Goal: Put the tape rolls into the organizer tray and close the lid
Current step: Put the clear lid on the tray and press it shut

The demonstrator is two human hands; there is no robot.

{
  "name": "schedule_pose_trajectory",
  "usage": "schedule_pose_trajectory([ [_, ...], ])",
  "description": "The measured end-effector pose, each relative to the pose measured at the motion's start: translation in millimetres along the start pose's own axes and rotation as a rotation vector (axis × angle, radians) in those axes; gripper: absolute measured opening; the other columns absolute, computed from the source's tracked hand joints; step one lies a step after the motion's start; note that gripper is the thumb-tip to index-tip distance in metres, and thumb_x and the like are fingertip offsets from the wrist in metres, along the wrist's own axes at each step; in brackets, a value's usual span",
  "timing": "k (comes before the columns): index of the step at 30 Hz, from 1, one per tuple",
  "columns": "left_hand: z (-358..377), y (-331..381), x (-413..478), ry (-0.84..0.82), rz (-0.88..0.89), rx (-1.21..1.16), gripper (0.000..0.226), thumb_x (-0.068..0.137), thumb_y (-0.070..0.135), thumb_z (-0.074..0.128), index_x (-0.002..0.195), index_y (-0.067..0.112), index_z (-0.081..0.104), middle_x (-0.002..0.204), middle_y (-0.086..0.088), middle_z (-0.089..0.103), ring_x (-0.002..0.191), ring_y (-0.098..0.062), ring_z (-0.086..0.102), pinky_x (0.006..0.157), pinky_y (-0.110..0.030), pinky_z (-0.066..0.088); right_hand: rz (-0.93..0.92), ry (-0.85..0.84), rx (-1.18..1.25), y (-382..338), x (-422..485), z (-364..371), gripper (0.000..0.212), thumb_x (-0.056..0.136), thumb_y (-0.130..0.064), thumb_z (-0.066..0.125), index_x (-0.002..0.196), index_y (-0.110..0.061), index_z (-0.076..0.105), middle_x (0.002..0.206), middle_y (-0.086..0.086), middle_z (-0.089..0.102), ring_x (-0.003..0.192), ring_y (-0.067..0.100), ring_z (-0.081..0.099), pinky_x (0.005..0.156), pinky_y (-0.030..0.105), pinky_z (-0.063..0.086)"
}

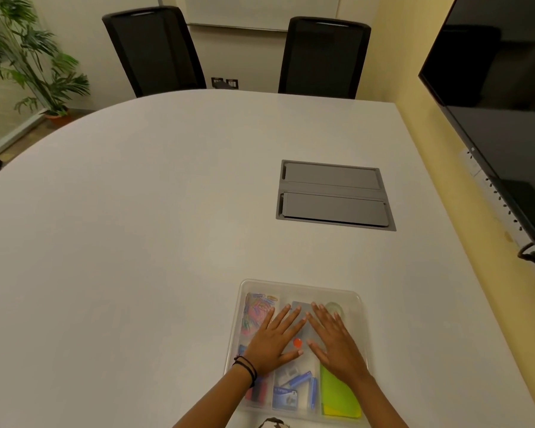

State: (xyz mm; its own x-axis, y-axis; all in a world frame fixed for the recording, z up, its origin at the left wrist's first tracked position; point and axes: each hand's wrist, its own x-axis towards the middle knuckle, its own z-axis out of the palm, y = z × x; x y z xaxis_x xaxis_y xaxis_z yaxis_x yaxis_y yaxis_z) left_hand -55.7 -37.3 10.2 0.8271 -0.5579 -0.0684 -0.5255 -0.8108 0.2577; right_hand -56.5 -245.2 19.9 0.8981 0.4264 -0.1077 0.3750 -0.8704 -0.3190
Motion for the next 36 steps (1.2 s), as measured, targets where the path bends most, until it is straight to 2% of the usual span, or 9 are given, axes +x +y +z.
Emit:
schedule_pose_trajectory([
  [4,0.1,1.3,-0.2,0.003,0.006,0.0,0.066,0.093,0.06,0.029,0.147,0.021,0.025,0.154,-0.003,0.021,0.141,-0.02,0.015,0.112,-0.041,0.007,-0.017,-0.011,0.036,-2.2,0.0,-4.3,0.069,0.087,-0.062,0.035,0.143,-0.033,0.007,0.154,-0.011,0.001,0.14,0.0,-0.011,0.115,0.024,-0.01],
  [15,-3.5,1.4,0.0,0.02,0.038,-0.051,0.065,0.094,0.059,0.028,0.145,0.019,0.028,0.152,-0.003,0.027,0.14,-0.02,0.021,0.111,-0.041,0.013,-0.017,-0.017,0.022,-4.7,1.0,-9.2,0.067,0.086,-0.065,0.032,0.141,-0.04,0.002,0.155,-0.011,0.002,0.14,-0.002,-0.012,0.114,0.024,-0.01],
  [19,-8.8,-12.4,8.9,0.084,0.034,-0.159,0.052,0.097,0.05,0.026,0.135,0.02,0.044,0.145,-0.002,0.041,0.13,-0.017,0.04,0.101,-0.038,0.041,-0.03,0.0,0.019,-6.6,0.1,-11.2,0.065,0.088,-0.064,0.031,0.141,-0.039,0.003,0.154,-0.01,0.004,0.14,0.0,-0.01,0.114,0.024,-0.01],
  [21,-15.6,-23.0,19.6,0.111,0.016,-0.143,0.047,0.095,0.042,0.036,0.135,0.018,0.044,0.147,-0.005,0.037,0.133,-0.021,0.037,0.106,-0.041,0.037,-0.033,-0.001,0.007,-6.7,0.0,-12.5,0.065,0.088,-0.062,0.03,0.142,-0.037,0.004,0.154,-0.01,0.002,0.14,0.001,-0.011,0.114,0.024,-0.011],
  [23,-20.7,-32.6,30.7,0.103,0.005,-0.036,0.051,0.092,0.04,0.039,0.138,0.017,0.04,0.15,-0.007,0.03,0.138,-0.022,0.027,0.112,-0.042,0.024,-0.029,-0.003,0.0,-7.2,0.2,-12.9,0.063,0.089,-0.061,0.028,0.143,-0.036,0.005,0.154,-0.011,0.0,0.14,0.001,-0.011,0.114,0.024,-0.011],
  [27,-21.3,-44.7,40.0,0.032,-0.039,0.037,0.06,0.095,0.054,0.026,0.144,0.018,0.028,0.156,-0.003,0.009,0.142,-0.021,0.009,0.114,-0.04,0.003,0.05,0.027,0.004,-10.9,1.7,-7.1,0.053,0.092,-0.053,0.014,0.141,-0.039,0.0,0.153,-0.012,0.001,0.14,0.001,-0.009,0.112,0.02,-0.013],
  [30,-16.8,-46.4,38.2,0.02,-0.08,0.019,0.062,0.096,0.056,0.02,0.146,0.019,0.025,0.157,0.0,0.01,0.142,-0.02,0.01,0.114,-0.04,0.004,0.167,0.074,0.057,-11.4,12.6,-3.6,0.053,0.094,-0.043,0.014,0.139,-0.038,-0.013,0.153,-0.009,0.001,0.139,-0.001,-0.011,0.111,0.016,-0.014],
  [34,-14.7,-45.5,35.6,0.041,-0.078,-0.014,0.061,0.096,0.054,0.022,0.146,0.019,0.025,0.153,-0.003,0.02,0.141,-0.019,0.016,0.113,-0.042,0.006,0.191,0.099,0.001,-4.9,34.9,-3.9,0.052,0.091,-0.044,-0.006,0.141,-0.03,-0.011,0.154,-0.005,0.007,0.138,-0.004,-0.016,0.112,0.024,-0.01],
  [36,-14.0,-45.6,35.0,0.053,-0.083,-0.025,0.061,0.096,0.053,0.022,0.146,0.019,0.024,0.153,-0.003,0.022,0.141,-0.018,0.014,0.113,-0.042,0.007,0.196,0.109,-0.004,-3.0,41.1,-1.6,0.053,0.091,-0.044,-0.006,0.142,-0.03,-0.008,0.153,-0.006,0.008,0.138,-0.004,-0.015,0.113,0.026,-0.01],
])
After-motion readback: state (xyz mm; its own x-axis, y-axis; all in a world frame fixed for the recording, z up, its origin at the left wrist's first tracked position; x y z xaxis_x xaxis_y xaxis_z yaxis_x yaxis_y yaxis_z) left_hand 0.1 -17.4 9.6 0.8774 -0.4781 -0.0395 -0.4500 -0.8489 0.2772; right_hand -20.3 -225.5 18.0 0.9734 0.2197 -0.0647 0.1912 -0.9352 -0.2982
